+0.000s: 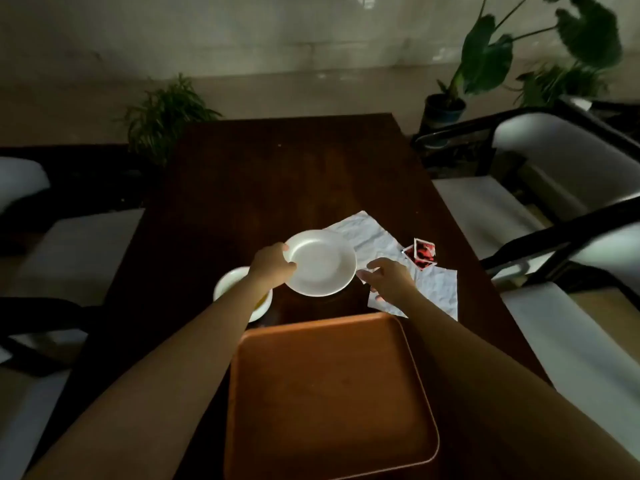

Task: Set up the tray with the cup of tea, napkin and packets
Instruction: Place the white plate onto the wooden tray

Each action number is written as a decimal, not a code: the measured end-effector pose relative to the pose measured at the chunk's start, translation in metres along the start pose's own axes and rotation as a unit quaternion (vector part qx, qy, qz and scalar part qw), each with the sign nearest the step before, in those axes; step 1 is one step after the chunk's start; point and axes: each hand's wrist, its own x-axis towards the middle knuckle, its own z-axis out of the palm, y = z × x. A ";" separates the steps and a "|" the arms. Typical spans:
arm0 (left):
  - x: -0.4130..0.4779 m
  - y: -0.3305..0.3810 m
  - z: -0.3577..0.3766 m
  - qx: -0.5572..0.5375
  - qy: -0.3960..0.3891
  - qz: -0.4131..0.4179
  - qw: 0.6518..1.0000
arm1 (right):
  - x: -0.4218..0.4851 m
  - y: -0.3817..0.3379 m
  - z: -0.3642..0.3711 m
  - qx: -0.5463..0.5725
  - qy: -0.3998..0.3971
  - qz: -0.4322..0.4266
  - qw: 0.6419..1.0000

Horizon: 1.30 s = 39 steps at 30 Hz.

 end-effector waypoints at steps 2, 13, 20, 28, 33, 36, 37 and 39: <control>0.012 0.000 0.004 0.013 0.008 0.007 1.000 | 0.009 0.002 0.009 0.011 0.009 0.018 1.000; 0.072 -0.015 0.032 0.071 0.006 -0.035 0.997 | 0.058 0.010 0.050 -0.089 0.061 0.015 0.994; 0.085 -0.017 0.028 0.059 0.015 -0.056 0.997 | 0.065 0.009 0.059 -0.066 0.081 0.037 0.994; 0.077 -0.005 0.019 -0.090 0.061 -0.084 0.991 | 0.054 0.003 0.031 0.069 0.074 0.026 0.995; 0.054 0.010 0.004 -0.180 0.049 -0.100 0.977 | 0.035 -0.004 0.005 0.135 0.082 0.027 0.987; 0.033 0.015 -0.001 -0.202 0.048 -0.098 0.973 | 0.018 -0.005 -0.007 0.178 0.074 0.028 0.981; 0.024 0.016 -0.002 -0.203 0.049 -0.094 0.974 | 0.011 -0.004 -0.010 0.184 0.071 0.026 0.980; 0.003 0.014 -0.002 -0.203 0.052 -0.086 0.974 | -0.003 -0.002 -0.014 0.185 0.062 0.019 0.981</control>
